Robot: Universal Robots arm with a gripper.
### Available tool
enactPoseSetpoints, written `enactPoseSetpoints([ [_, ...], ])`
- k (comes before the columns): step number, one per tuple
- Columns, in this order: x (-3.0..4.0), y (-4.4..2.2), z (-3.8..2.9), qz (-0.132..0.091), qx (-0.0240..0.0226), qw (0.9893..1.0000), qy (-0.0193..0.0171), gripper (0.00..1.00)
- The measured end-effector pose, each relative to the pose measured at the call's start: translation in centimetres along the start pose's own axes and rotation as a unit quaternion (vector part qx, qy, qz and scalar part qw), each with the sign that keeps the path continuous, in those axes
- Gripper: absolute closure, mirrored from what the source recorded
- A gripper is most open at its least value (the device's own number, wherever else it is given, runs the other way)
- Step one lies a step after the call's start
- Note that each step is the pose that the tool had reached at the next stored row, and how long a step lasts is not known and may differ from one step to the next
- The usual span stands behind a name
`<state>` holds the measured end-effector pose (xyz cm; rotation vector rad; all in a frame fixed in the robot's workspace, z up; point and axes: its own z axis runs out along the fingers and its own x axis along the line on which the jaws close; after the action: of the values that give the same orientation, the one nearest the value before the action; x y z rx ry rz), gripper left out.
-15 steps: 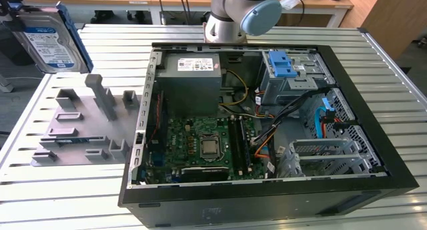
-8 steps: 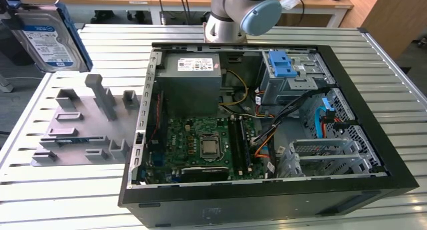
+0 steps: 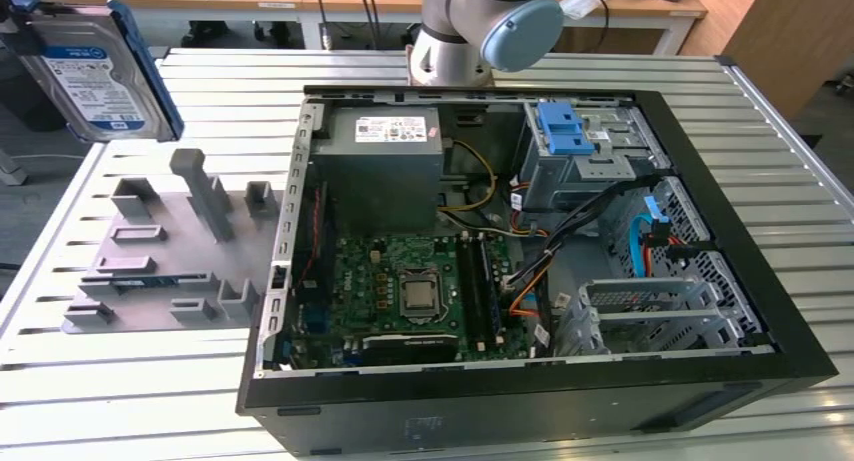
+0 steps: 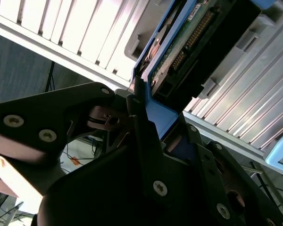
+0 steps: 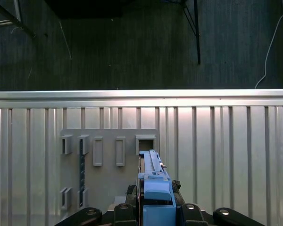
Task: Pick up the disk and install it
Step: 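Pick up the disk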
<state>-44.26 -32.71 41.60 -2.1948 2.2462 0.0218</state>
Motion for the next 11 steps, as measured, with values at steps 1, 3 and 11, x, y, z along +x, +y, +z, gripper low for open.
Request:
enactPoseSetpoints([
  [1,0.0,0.0,-0.07,0.0,0.0,1.0,0.0,0.64],
  [3,0.0,0.0,-0.21,0.0,0.0,1.0,0.0,0.64],
  [11,-0.01,0.0,-0.79,0.0,0.0,1.0,0.0,0.64],
])
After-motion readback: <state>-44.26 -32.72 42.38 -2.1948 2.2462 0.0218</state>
